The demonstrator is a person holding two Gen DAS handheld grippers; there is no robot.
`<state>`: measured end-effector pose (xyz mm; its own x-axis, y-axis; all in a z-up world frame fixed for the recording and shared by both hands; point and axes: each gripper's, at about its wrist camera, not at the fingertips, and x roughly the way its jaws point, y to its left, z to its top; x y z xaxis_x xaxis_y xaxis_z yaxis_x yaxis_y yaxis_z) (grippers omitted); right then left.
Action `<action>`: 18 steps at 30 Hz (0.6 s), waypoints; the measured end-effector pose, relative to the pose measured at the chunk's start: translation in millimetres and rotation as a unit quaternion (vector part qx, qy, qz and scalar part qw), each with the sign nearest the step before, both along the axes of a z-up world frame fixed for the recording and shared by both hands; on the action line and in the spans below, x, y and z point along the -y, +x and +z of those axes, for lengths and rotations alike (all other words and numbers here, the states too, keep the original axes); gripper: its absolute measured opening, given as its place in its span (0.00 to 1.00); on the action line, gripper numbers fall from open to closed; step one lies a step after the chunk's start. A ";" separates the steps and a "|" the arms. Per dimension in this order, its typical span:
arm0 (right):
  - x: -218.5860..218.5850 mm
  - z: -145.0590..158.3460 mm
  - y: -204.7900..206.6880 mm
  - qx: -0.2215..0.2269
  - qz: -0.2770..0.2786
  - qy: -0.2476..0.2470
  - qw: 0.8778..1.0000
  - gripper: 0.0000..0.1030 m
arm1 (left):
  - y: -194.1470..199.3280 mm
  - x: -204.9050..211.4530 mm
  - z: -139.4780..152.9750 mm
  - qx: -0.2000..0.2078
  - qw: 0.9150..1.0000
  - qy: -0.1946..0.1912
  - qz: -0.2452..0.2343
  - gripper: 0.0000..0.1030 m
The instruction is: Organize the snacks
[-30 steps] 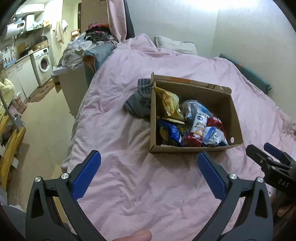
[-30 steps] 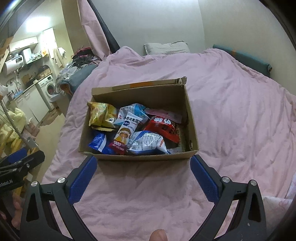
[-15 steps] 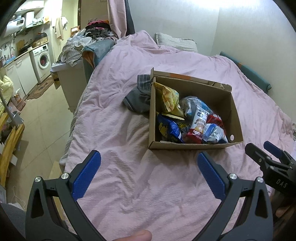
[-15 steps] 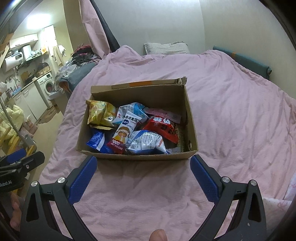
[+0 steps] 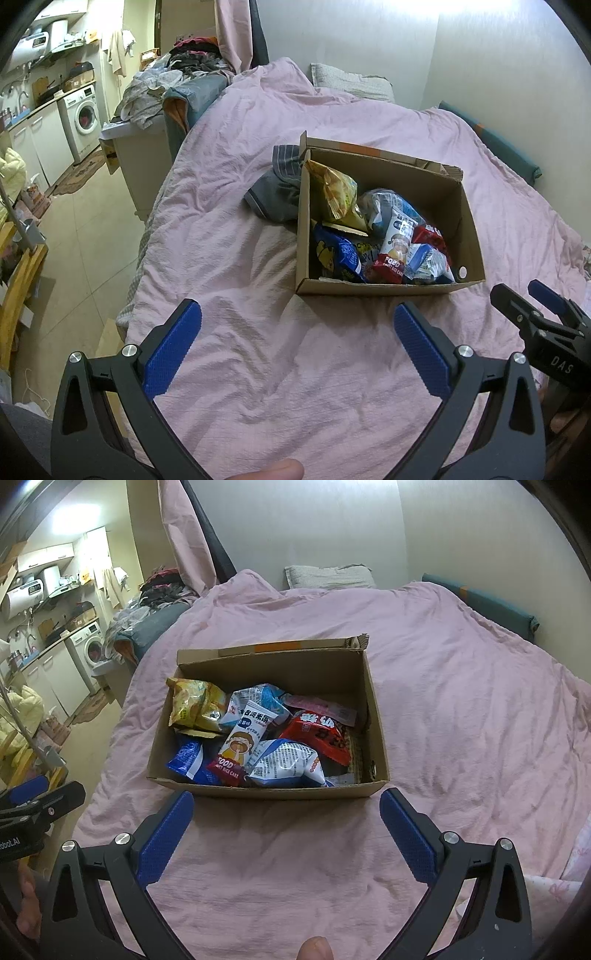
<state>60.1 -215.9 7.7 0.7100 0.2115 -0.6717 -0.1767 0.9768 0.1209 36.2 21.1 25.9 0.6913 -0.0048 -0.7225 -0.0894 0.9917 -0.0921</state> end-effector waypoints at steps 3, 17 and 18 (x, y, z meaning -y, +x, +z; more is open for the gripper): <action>-0.1 0.0 0.0 0.000 0.000 -0.001 1.000 1.00 | 0.0 -0.1 0.0 0.000 1.000 0.000 0.000 1.00; 0.2 0.5 0.0 0.001 0.000 -0.003 1.000 1.00 | -0.2 -0.5 0.1 0.000 1.000 0.000 0.000 1.00; 0.3 0.5 0.0 0.001 0.001 -0.003 1.000 1.00 | -0.2 -0.3 -0.3 -0.001 1.000 0.001 0.000 1.00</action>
<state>60.1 -216.2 8.2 0.7113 0.2086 -0.6712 -0.1781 0.9773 0.1150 36.0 21.4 25.6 0.6902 -0.0032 -0.7236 -0.0897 0.9919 -0.0899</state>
